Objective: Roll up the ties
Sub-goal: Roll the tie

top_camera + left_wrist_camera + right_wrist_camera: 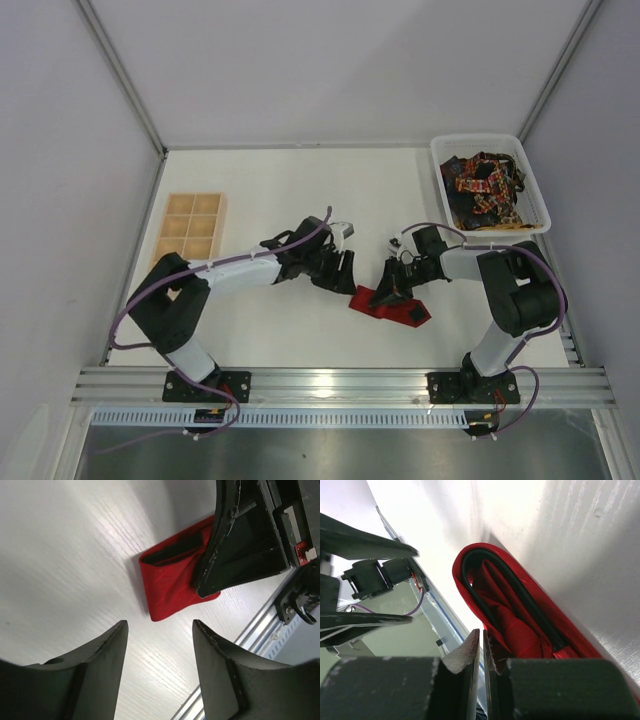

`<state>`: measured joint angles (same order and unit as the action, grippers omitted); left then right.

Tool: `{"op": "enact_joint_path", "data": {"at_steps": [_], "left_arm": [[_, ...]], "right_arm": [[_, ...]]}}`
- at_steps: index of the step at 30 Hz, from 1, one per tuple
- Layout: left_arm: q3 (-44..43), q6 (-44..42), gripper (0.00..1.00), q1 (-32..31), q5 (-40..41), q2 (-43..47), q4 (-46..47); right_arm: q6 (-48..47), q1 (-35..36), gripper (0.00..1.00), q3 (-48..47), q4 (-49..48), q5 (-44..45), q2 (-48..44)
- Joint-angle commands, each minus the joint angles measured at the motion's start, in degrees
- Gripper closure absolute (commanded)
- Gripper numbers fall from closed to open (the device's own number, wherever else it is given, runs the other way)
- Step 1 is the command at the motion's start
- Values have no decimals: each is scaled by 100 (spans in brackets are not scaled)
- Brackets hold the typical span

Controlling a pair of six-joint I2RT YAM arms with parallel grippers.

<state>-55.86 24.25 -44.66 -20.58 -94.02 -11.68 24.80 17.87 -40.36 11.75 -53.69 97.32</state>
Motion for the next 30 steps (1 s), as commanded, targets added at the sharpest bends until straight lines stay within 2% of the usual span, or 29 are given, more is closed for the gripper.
{"op": "enact_joint_path", "data": {"at_steps": [1, 5, 8, 22, 30], "left_arm": [[197, 44, 41, 19, -754, -168, 692], [408, 317, 43, 45, -1123, -467, 1385], [374, 431, 45, 81, -1282, -687, 1537], [224, 607, 48, 116, -1317, -1215, 1625], [268, 765, 57, 116, -1458, -1382, 1704]], "right_arm": [[-107, -55, 88, -60, -24, -62, -11], [-142, -82, 87, -77, -6, -89, -46], [-151, -82, 87, -77, 12, -106, -55], [-142, -91, 88, -86, -32, -124, -2], [-142, -91, 88, -95, -24, -115, 15]]}}
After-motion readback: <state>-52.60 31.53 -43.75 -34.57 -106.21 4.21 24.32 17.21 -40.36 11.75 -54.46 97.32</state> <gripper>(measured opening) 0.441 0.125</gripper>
